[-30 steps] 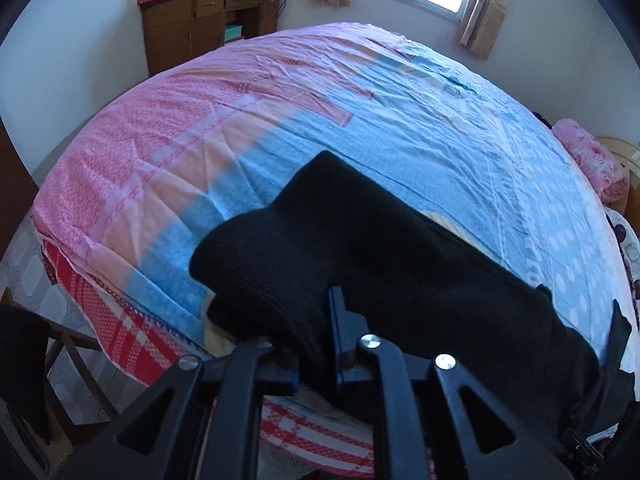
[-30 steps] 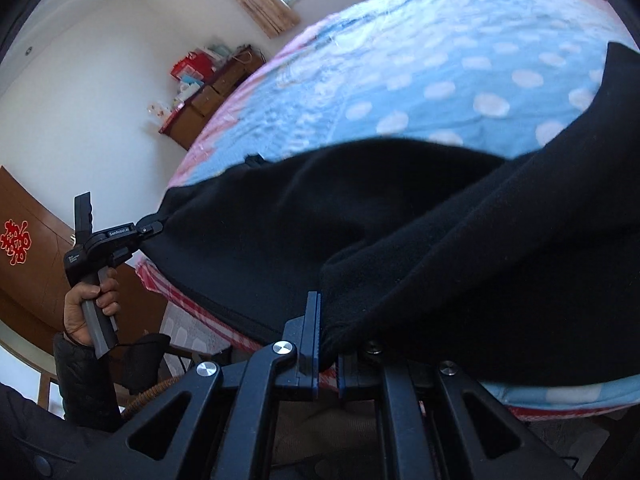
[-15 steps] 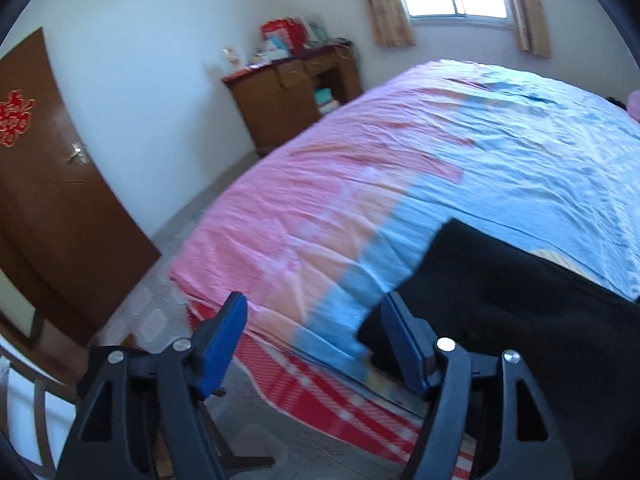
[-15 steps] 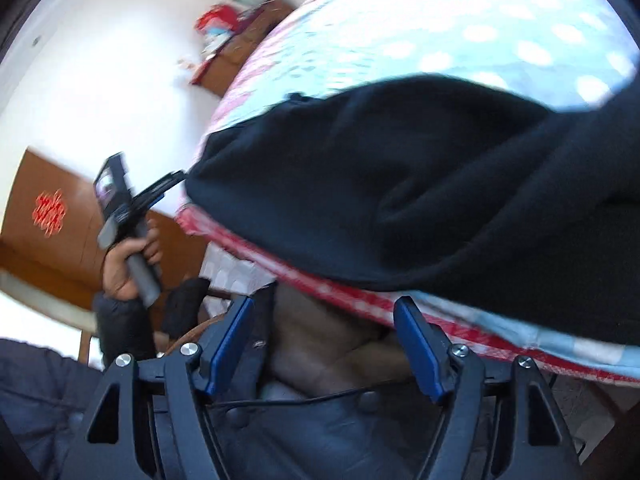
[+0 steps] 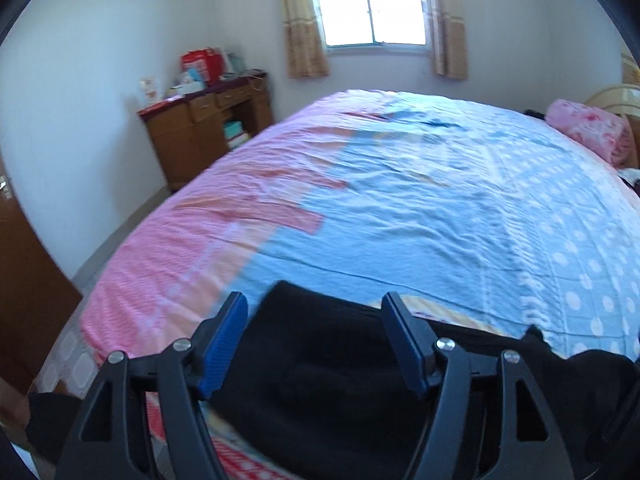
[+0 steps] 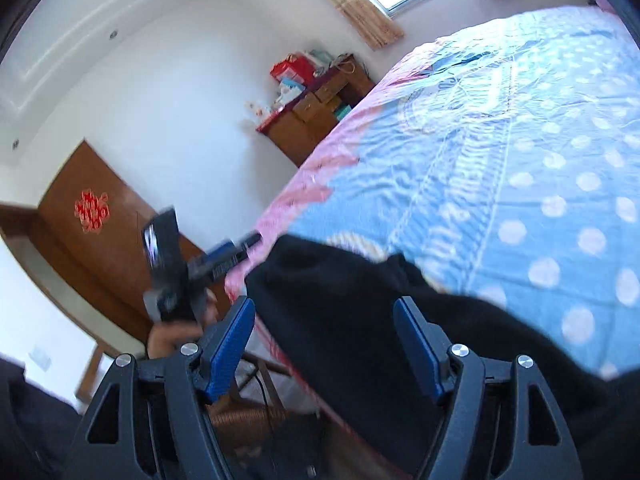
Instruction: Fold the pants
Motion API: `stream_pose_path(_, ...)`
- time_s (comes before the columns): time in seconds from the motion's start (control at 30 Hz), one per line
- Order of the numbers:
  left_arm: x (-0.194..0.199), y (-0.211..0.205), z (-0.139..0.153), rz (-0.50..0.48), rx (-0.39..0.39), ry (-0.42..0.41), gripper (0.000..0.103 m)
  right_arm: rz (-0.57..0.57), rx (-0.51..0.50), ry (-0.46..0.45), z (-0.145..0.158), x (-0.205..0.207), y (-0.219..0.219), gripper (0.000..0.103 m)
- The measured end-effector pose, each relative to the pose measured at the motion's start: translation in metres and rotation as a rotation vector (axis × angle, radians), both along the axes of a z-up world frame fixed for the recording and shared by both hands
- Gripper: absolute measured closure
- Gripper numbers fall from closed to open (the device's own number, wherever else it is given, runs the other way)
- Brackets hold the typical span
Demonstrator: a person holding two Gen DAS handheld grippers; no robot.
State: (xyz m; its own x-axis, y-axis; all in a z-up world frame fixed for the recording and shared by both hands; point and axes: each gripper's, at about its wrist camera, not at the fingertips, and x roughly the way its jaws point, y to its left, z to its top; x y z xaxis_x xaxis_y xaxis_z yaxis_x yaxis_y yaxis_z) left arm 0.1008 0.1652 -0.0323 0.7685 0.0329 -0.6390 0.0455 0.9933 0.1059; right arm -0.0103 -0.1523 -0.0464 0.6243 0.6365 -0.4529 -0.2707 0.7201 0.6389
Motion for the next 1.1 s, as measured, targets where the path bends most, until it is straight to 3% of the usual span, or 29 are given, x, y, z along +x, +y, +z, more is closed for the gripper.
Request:
stream_pose_path(0.23, 0.007, -0.025, -0.029, -0.112, 0.033, 0.084, 0.031, -0.061, 0.003, 0.06, -0.018, 0.051, 0.0, 0.03)
stream_pose_path(0.43, 0.005, 0.0, -0.052, -0.068, -0.034, 0.145, 0.032, -0.084, 0.186, 0.191, -0.047, 0.079, -0.03, 0.03)
stream_pose_path(0.6, -0.003, -0.01, -0.059, -0.088, 0.052, 0.104, 0.032, -0.059, 0.25, 0.269, -0.062, 0.102, -0.029, 0.03)
stream_pose_path(0.7, -0.005, -0.01, -0.06, -0.086, 0.059, 0.091, 0.031, -0.012, 0.301, 0.344, -0.079, 0.111, -0.017, 0.03)
stream_pose_path(1.1, -0.003, -0.011, -0.059, -0.09, 0.065, 0.088, 0.03, 0.135, 0.244, 0.446, -0.094, 0.133, 0.027, 0.03)
